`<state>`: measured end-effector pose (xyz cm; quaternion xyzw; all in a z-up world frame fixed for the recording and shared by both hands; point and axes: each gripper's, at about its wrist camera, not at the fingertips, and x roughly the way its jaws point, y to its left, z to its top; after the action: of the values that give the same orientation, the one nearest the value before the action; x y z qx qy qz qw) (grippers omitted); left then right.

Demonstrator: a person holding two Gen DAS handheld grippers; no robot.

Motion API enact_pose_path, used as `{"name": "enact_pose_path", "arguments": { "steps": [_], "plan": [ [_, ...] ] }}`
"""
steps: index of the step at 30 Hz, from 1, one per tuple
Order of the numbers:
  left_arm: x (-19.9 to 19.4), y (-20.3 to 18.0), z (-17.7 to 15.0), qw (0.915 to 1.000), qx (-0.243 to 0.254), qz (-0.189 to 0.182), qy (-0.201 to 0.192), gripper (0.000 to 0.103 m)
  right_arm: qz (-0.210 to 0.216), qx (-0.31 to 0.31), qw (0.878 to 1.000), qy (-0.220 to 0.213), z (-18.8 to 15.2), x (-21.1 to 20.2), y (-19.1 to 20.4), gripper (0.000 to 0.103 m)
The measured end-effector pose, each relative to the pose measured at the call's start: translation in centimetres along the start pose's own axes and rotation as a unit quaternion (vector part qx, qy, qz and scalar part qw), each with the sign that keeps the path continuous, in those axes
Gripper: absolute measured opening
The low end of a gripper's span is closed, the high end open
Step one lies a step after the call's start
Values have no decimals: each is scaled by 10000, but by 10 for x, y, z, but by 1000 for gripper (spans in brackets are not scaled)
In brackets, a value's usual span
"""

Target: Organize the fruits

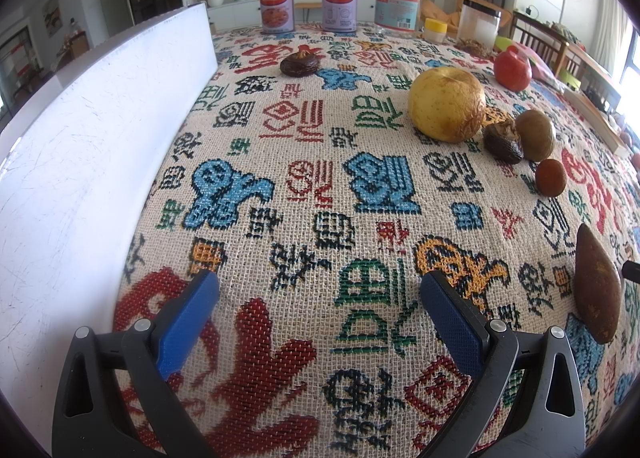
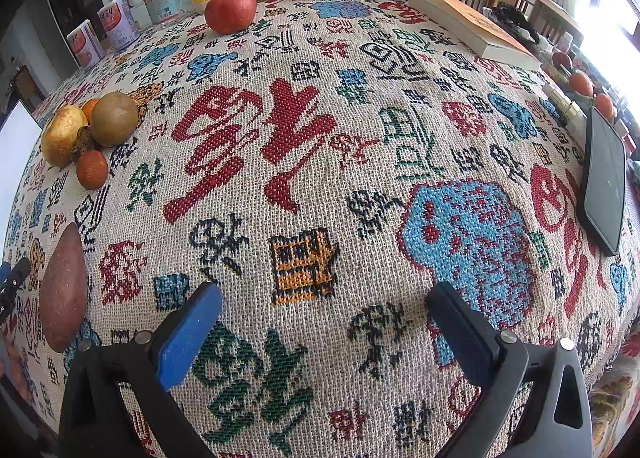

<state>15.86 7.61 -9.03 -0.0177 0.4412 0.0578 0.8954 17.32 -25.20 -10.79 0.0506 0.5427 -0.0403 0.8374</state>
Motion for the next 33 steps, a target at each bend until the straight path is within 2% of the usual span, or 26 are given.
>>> {"name": "enact_pose_path", "arguments": {
  "steps": [21,23,27,30,33],
  "plan": [
    [0,0,3,10000,-26,-40,78,100,3,-1,10000,2,0,0,0,103],
    [-4,-1,13,9994,-151,-293,107,100,0,-1,10000,1,0,0,0,103],
    [-23,-20,58,9961,-240,-712,-468,100,-4,-4,10000,0,0,0,0,103],
    [-12,-38,94,9927,-316,-1043,-515,100,-1,-9,10000,0,0,1,0,103],
    [8,-49,117,9920,-401,-1085,-496,100,-1,-10,10000,0,0,1,1,103]
  ]
}}
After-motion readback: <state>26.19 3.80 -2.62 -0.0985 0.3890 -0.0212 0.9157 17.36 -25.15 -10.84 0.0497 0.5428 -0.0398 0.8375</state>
